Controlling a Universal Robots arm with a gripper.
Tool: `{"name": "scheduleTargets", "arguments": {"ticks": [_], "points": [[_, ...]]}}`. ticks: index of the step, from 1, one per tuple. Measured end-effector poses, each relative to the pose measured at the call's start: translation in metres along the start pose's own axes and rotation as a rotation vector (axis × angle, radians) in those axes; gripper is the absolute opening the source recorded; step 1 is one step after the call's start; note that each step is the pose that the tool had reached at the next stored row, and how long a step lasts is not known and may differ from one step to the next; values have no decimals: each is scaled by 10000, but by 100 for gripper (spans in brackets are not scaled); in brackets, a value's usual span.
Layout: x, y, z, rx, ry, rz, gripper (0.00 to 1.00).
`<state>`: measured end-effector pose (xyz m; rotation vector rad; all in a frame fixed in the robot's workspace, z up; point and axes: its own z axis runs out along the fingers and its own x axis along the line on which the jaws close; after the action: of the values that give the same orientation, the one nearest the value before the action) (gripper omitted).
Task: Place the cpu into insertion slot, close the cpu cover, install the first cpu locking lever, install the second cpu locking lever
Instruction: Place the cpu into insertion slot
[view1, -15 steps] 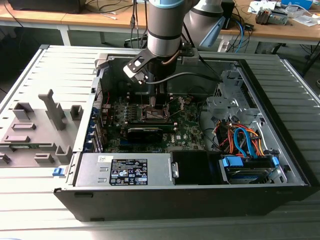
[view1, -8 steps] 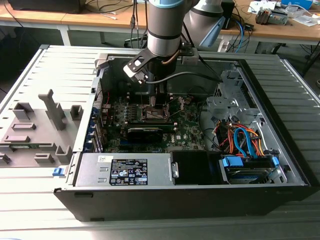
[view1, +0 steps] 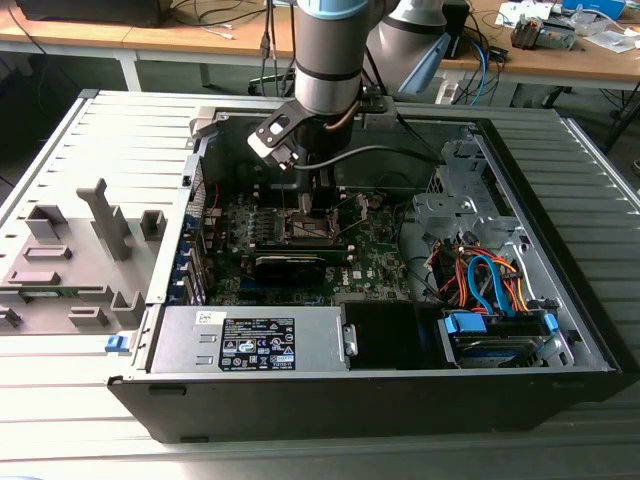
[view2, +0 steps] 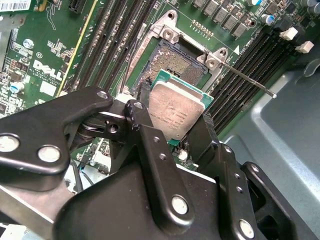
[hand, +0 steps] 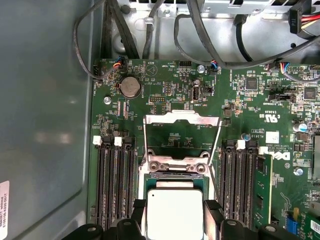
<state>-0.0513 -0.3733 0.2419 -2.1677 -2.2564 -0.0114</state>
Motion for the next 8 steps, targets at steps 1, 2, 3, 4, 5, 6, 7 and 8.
{"name": "scheduleTargets", "arguments": {"ticks": [1,2,3,4,5,6,7,8], "points": [[0,0,1,0,0,0,55],[0,0,2,0,0,0,55],[0,0,4,0,-1,0,55],[0,0,6,0,0,0,55],[0,0,11,0,0,0,55],[0,0,16,0,0,0,55],[0,0,17,0,0,0,55],[0,0,18,0,0,0,55]]}}
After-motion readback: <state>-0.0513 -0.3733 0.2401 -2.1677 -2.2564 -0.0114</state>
